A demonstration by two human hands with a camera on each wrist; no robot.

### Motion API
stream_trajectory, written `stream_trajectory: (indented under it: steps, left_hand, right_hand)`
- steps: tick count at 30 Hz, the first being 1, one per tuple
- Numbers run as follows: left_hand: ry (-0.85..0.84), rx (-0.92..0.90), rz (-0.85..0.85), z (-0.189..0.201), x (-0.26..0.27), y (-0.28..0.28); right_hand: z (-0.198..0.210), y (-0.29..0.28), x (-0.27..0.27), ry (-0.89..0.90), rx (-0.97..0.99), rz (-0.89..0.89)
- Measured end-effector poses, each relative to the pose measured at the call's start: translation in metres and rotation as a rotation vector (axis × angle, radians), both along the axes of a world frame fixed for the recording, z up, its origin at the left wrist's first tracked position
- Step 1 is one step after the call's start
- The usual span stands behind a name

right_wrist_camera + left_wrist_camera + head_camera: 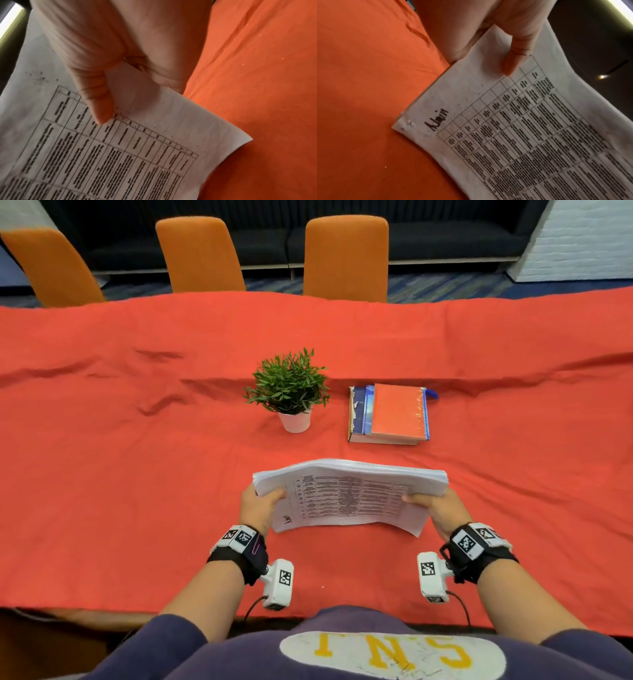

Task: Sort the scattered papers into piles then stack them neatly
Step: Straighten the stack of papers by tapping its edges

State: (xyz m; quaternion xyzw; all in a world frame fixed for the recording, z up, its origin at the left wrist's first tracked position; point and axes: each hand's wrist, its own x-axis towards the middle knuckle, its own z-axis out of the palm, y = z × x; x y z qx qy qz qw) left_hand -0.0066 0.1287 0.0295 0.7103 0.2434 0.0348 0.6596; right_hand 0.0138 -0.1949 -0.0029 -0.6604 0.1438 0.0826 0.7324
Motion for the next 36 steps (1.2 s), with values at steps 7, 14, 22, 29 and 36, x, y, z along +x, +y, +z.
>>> stream_trajectory:
  steps: [7,14,22,29,36]
  left_hand:
    - [-0.018,-0.054,-0.043,-0.002,-0.003,0.005]
    - [0.033,-0.126,-0.067,-0.007,-0.006,0.004]
    - [0.022,-0.144,-0.093,-0.009,-0.008,0.002]
    - [0.070,-0.174,-0.109,-0.009,-0.009,0.000]
    - [0.072,-0.115,-0.141,-0.008,-0.007,-0.003]
  right_hand:
    - [-0.011,-0.003,-0.002,0.021,-0.063,0.027]
    - [-0.009,-0.004,-0.003,0.029,-0.068,0.057]
    - [-0.014,-0.004,-0.010,0.047,-0.105,0.058]
    - [-0.013,-0.001,-0.008,0.065,-0.101,0.051]
    - [-0.011,-0.007,-0.002,0.111,-0.171,0.100]
